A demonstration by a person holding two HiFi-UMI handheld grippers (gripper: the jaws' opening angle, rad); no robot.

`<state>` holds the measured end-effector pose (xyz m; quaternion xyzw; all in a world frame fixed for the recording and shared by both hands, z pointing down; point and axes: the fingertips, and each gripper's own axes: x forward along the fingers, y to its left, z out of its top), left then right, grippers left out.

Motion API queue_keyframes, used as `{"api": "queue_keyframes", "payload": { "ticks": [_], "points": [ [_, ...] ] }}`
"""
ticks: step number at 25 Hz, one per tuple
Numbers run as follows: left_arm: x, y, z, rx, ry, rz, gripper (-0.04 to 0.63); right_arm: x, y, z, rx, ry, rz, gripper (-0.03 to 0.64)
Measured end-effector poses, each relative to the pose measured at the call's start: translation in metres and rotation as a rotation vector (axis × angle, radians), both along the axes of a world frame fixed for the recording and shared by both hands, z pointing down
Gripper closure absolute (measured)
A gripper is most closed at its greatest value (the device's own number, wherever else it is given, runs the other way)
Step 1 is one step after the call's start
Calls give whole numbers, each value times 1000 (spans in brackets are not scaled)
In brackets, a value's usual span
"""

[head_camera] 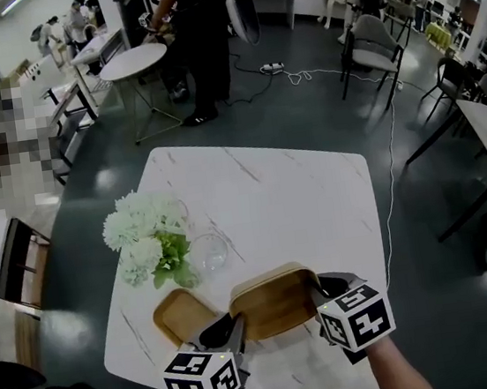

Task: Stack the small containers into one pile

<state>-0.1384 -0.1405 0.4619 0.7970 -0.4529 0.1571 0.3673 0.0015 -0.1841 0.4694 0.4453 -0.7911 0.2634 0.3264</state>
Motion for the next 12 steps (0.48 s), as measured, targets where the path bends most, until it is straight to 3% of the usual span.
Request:
{"api": "queue_keyframes", "payload": {
  "ticks": [6,12],
  "points": [
    [-25,8,-14,14,8,16,543,-23,15,-8,-34,-47,9,593],
    [-70,11,-11,8,-37,22,557,-68,38,4,-101,-98,-12,575]
  ]
}}
